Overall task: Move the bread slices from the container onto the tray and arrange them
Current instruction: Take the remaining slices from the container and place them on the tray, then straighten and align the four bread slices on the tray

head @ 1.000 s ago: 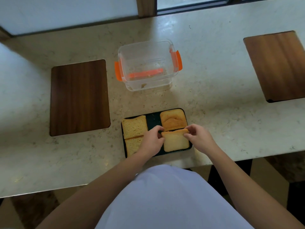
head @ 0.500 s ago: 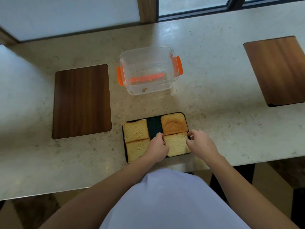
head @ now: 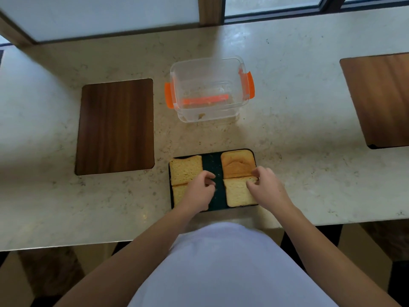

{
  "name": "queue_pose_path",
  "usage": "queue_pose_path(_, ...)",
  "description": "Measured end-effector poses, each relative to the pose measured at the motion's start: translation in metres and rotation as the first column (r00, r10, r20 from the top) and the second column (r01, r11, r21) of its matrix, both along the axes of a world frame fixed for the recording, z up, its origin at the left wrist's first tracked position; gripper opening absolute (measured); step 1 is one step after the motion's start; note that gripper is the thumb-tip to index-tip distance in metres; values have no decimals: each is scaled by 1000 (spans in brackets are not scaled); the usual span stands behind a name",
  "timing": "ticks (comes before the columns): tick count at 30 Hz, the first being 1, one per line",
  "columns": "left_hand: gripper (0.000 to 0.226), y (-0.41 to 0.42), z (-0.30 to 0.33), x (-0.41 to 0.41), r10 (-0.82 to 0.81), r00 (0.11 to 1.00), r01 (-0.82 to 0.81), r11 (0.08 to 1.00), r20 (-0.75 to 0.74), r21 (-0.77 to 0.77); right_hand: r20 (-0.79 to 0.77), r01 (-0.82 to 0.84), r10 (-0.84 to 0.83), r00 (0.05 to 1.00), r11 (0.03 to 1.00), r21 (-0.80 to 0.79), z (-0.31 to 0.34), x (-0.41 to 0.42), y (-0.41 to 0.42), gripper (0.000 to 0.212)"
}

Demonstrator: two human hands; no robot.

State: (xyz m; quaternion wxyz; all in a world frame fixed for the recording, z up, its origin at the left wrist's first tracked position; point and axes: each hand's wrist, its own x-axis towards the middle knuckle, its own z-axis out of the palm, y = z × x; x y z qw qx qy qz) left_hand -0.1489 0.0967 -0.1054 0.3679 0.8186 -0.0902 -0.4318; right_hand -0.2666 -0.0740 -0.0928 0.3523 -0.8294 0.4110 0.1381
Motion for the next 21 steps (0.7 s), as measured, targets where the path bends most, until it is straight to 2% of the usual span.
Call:
queue_pose_path(2, 21, 22, 1, 13, 115, 993, -115, 993, -12, 1, 94, 96, -116, 989, 977, 188, 4, 10, 5, 26)
queue_pose_path(3, 18, 32, 1, 20, 162, 986, -162, 987, -25, 8, 105, 197, -253, 962, 905, 378, 6, 16, 7, 21)
queue_pose_path(5, 15, 55, 1, 32, 281, 958, -280, 960, -58, 20, 7, 346, -502, 865, 605, 717, 13, 28, 12, 21)
queue_pose_path(6, 16, 65, 2, 37, 347, 935, -346, 938, -70, 28, -38, 364, -546, 837, 503, 783, 14, 33, 14, 22)
queue_pose_path(8, 16, 79, 2, 44, 452, 888, -451, 892, -86, 32, -76, 359, -539, 839, 444, 821, 14, 44, 20, 23)
queue_pose_path(12, 14, 85, 2, 53, 530, 843, -531, 847, -92, 13, -110, 325, -435, 894, 458, 827, 10, 66, 39, 22)
queue_pose_path(17, 18, 72, 4, 57, 523, 847, -527, 850, -98, -12, -110, 293, -327, 939, 587, 755, 1, 85, 53, 30)
queue_pose_path(21, 42, 67, 6, 60, 478, 875, -477, 878, -79, 26, -113, 280, -287, 951, 650, 706, -3, 91, 54, 30)
